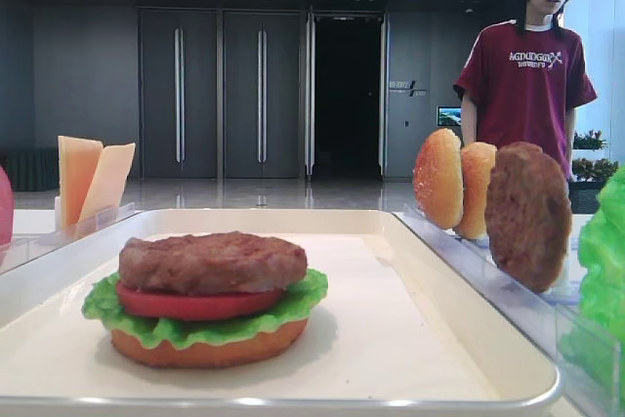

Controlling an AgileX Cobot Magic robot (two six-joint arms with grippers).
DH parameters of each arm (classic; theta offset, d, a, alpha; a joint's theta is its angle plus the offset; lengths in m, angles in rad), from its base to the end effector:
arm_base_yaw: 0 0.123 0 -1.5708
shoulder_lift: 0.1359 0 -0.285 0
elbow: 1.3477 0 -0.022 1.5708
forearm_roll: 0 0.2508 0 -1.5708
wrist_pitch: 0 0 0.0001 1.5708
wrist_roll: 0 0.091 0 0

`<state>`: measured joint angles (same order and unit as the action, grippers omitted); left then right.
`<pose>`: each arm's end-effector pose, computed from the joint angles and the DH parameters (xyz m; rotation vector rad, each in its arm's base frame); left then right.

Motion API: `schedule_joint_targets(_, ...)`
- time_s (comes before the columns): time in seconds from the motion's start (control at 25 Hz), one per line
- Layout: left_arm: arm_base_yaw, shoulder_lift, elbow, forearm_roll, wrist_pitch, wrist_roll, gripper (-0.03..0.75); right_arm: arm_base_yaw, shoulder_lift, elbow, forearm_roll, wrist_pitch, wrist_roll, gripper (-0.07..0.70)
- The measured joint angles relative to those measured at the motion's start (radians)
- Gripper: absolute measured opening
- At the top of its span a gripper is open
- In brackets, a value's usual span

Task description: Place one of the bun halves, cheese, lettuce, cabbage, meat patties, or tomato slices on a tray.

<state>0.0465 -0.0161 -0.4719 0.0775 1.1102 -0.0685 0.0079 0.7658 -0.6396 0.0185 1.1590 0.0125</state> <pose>-0.0067 0.0060 0.2657 -0.1263 2.1004 0.0805 0.1077 0.0024 0.2740 0.0122 2.7688 0.0307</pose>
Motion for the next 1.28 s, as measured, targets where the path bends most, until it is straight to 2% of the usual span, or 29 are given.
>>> schedule_joint_targets(0.28,0.000,0.000,0.000,0.000,0.000,0.000,0.000,0.000,-0.303,0.129,0.001,-0.012,0.000,0.594)
schedule_joint_targets(0.68,0.000,0.000,0.000,0.000,0.000,0.000,0.000,0.000,-0.625,0.140,0.000,-0.022,0.000,0.594)
schedule_joint_targets(1.28,0.000,0.000,0.000,0.000,0.000,0.000,0.000,0.000,-0.770,0.142,-0.006,-0.022,0.006,0.594)
